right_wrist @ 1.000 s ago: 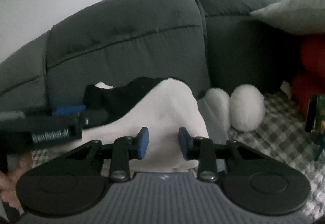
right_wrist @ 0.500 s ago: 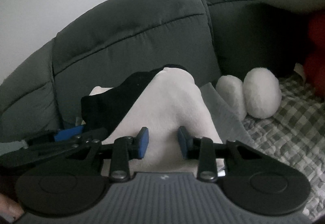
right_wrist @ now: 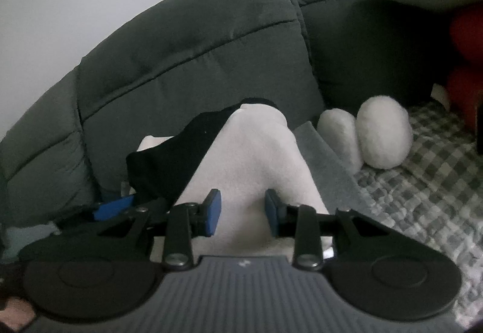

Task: Fold clothes
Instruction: 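Lower the folded sweatshirt onto the grey folded garment with both grippers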

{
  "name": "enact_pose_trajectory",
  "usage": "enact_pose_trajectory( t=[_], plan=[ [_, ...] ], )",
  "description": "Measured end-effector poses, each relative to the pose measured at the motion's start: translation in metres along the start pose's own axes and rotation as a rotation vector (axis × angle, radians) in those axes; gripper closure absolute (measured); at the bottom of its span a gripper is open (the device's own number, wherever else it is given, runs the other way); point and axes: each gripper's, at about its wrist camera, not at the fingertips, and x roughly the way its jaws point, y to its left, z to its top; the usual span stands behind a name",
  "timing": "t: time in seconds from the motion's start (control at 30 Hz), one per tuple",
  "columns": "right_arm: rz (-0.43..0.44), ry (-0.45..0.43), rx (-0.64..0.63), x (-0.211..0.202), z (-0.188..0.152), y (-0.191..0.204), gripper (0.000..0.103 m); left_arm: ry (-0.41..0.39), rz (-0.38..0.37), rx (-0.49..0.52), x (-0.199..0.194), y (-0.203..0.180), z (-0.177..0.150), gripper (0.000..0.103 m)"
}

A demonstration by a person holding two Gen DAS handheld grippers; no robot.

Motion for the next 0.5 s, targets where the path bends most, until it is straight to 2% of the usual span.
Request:
enact_pose_trajectory(
  t=[0.17,0.27,0.5],
  plan=[
    [-0.025,0.015,-0.016,-0.008,-0.001,0.003,0.069,0.001,-0.003,0.002,0.000,0.000,0.000,0.060],
    [-0.042,0.032,-0.009,0.000,-0.006,0.000,0.069,-0.001,-0.004,0.003,-0.001,-0.001,-0.001,0.060],
    [-0.043,0.003,0.046,0.014,-0.015,-0.006,0.070,0.002,0.004,0.030,0.000,-0.002,-0.002,0.060]
  ],
)
